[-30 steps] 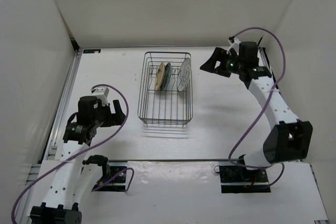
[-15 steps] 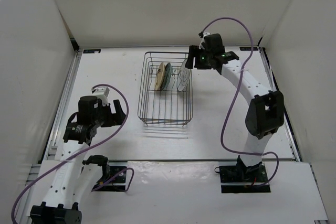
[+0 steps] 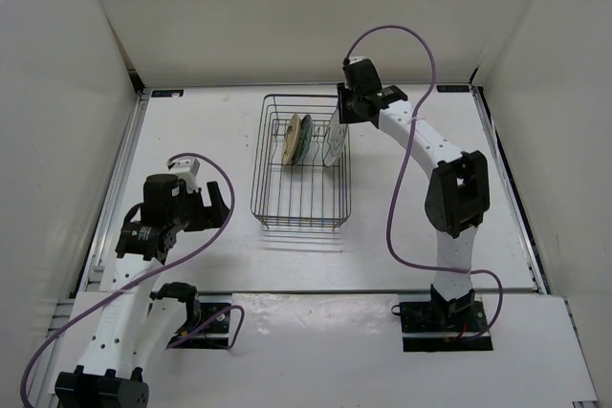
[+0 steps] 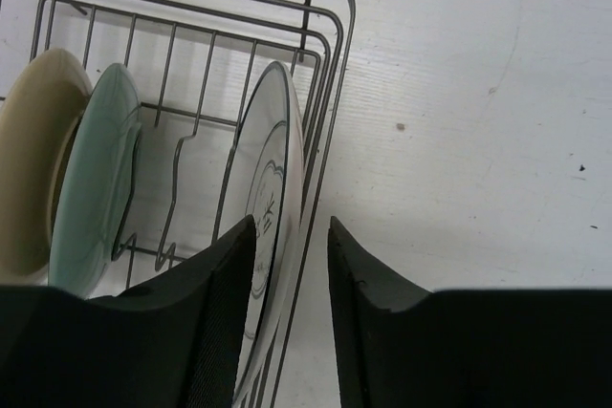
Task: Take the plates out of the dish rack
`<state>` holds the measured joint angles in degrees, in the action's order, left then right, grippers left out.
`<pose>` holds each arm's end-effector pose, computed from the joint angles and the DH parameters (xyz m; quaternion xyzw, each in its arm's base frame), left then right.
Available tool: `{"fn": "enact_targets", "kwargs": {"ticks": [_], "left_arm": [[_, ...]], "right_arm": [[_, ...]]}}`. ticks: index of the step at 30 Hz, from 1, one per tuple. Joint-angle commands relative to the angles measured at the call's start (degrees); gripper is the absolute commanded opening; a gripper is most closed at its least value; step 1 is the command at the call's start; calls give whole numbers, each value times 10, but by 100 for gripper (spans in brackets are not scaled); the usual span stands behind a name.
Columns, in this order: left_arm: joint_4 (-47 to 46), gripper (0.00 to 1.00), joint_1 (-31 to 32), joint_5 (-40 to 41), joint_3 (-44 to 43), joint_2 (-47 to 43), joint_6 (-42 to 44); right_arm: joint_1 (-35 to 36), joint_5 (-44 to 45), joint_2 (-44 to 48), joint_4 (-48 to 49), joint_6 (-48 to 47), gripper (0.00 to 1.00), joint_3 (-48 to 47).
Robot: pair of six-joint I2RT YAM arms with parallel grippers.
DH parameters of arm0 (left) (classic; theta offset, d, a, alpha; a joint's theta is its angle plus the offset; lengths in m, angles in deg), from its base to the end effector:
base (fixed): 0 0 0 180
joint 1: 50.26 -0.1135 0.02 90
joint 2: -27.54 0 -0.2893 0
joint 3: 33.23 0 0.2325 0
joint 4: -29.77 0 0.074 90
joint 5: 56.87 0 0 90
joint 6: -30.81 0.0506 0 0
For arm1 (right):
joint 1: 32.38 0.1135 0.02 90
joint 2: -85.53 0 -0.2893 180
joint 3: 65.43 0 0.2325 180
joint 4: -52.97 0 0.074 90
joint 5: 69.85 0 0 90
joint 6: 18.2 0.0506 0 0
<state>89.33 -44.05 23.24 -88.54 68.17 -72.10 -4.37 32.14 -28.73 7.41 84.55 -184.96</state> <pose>0.1115 -0.0209 0.2734 -0.0207 0.9204 -0.1420 0.3637 0.4151 0.2089 0.3187 -0.0763 0.9003 0.0567 0.4249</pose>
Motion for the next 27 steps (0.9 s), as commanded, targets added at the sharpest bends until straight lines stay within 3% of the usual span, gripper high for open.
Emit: {"fn": "enact_targets", "kwargs": {"ticks": [1, 7, 14, 27], "left_arm": [[-6, 100, 0, -3, -6, -4, 5], [-5, 100, 1, -3, -7, 2, 6], [-5, 100, -1, -2, -5, -1, 8], [-5, 100, 0, 0, -7, -1, 8]], "right_arm": [[10, 51, -9, -22, -12, 40, -46], [23, 75, -31, -37, -19, 20, -85], [28, 94, -53, -71, -21, 3, -135], [46, 166, 12, -59, -71, 0, -157]]}}
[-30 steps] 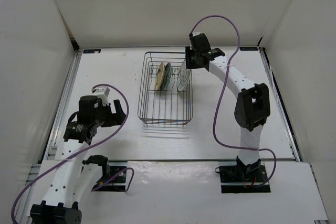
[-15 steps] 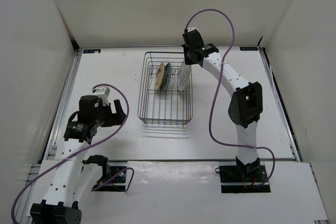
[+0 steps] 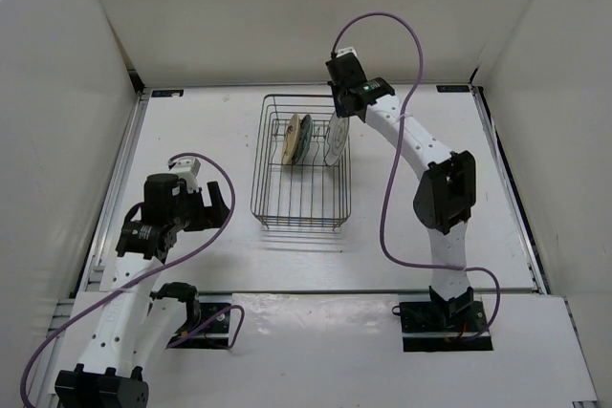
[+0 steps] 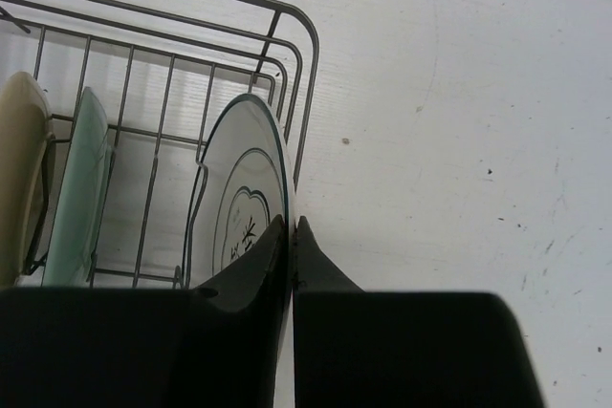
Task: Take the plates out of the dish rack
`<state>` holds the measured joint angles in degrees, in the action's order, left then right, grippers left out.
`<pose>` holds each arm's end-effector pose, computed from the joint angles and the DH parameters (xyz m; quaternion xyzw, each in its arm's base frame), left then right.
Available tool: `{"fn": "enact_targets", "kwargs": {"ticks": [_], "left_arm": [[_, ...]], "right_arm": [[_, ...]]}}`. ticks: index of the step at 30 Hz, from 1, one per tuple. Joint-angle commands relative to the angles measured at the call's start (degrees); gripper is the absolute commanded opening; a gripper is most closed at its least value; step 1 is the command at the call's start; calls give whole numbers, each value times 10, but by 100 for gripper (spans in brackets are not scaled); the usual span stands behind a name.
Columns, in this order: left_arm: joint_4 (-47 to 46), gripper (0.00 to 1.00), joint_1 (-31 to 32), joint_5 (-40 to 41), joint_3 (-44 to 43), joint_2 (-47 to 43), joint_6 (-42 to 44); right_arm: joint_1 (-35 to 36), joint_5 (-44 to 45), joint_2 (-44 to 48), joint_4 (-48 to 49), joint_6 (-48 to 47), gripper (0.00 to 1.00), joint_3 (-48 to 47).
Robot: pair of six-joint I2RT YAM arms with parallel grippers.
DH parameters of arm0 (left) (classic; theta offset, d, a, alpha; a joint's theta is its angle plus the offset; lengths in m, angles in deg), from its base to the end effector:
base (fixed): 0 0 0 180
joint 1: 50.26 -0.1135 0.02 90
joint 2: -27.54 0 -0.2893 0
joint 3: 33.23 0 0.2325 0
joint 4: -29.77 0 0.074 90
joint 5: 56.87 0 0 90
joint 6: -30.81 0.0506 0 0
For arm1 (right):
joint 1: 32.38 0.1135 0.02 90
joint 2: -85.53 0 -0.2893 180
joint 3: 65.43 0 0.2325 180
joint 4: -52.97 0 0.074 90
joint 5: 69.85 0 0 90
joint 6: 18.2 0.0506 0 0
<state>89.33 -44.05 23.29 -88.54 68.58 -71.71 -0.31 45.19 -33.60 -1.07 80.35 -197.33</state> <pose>0.1127 -0.0210 0.2727 -0.0181 0.9218 -0.1399 0.3610 0.4161 0.2355 0.3385 -0.0937 0.8888 -0.0454 0.4462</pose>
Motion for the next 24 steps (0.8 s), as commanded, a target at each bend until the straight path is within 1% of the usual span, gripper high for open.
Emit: {"fn": "enact_targets", "kwargs": {"ticks": [1, 6, 9, 10, 12, 15, 16, 17, 18, 19, 20, 21, 22, 23, 24], "left_arm": [[-4, 100, -1, 0, -6, -7, 4], [-4, 100, 0, 1, -5, -7, 4], [-4, 100, 0, 2, -4, -5, 3], [-5, 100, -1, 2, -5, -6, 5], [-3, 100, -1, 6, -6, -5, 4], [-2, 100, -1, 6, -5, -7, 4], [-2, 100, 0, 8, -3, -6, 4], [-2, 100, -1, 9, -3, -6, 4], [-4, 100, 0, 11, -3, -6, 4], [0, 100, -1, 9, -4, -4, 4], [-2, 100, -1, 9, -3, -6, 4], [-3, 100, -1, 10, -3, -3, 3], [-2, 100, -2, 4, -3, -3, 2], [-3, 100, 0, 3, -4, -1, 3], [-2, 100, -1, 2, -3, 2, 3]], "right_arm": [[9, 40, 69, 29, -34, 0, -34], [19, 84, 107, 53, -76, 0, -34], [24, 92, 127, 60, -83, 0, -33], [24, 96, 136, 62, -103, 0, -32], [25, 107, 153, 64, -104, 0, -29], [18, 130, 195, 68, -90, 0, 6], [17, 148, 232, 72, -60, 0, 52], [12, 162, 247, 72, -51, 0, 71], [4, 164, 262, 73, -41, 0, 140], [-6, 163, 280, 74, -7, 0, 202], [-11, 159, 339, 92, 3, 0, 232], [-24, 154, 361, 100, 14, 0, 265], [-43, 145, 401, 112, 42, 0, 356], [-53, 123, 438, 123, 64, 0, 383], [-87, 113, 453, 125, 77, 0, 427]]}}
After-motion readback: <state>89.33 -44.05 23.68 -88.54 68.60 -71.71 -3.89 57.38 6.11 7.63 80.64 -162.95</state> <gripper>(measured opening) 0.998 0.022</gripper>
